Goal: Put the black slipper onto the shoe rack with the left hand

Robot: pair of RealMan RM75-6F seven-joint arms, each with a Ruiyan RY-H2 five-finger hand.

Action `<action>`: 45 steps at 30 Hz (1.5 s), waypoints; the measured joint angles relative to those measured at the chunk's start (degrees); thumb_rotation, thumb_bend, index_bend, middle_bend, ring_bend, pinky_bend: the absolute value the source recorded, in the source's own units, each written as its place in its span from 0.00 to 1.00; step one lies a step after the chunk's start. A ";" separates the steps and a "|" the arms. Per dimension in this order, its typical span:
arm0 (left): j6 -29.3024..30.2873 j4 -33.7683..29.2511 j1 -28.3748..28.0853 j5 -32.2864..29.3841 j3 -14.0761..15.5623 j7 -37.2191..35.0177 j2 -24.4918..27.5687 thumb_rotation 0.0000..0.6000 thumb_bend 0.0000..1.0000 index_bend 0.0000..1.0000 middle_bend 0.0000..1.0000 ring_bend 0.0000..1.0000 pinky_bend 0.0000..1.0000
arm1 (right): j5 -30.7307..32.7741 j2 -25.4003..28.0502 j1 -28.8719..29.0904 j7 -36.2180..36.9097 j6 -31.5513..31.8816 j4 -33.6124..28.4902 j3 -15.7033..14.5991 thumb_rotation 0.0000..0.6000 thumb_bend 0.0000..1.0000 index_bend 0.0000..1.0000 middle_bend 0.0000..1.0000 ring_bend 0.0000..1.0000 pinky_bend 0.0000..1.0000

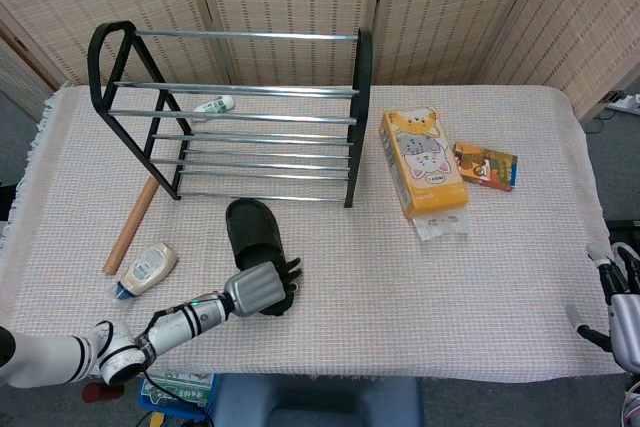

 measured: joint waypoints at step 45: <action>7.64 4.99 0.54 14.82 -6.44 -4.00 3.28 1.00 0.17 0.51 0.43 0.34 0.35 | -1.11 -0.04 -0.09 1.21 1.10 0.56 0.05 1.00 0.26 0.07 0.19 0.09 0.11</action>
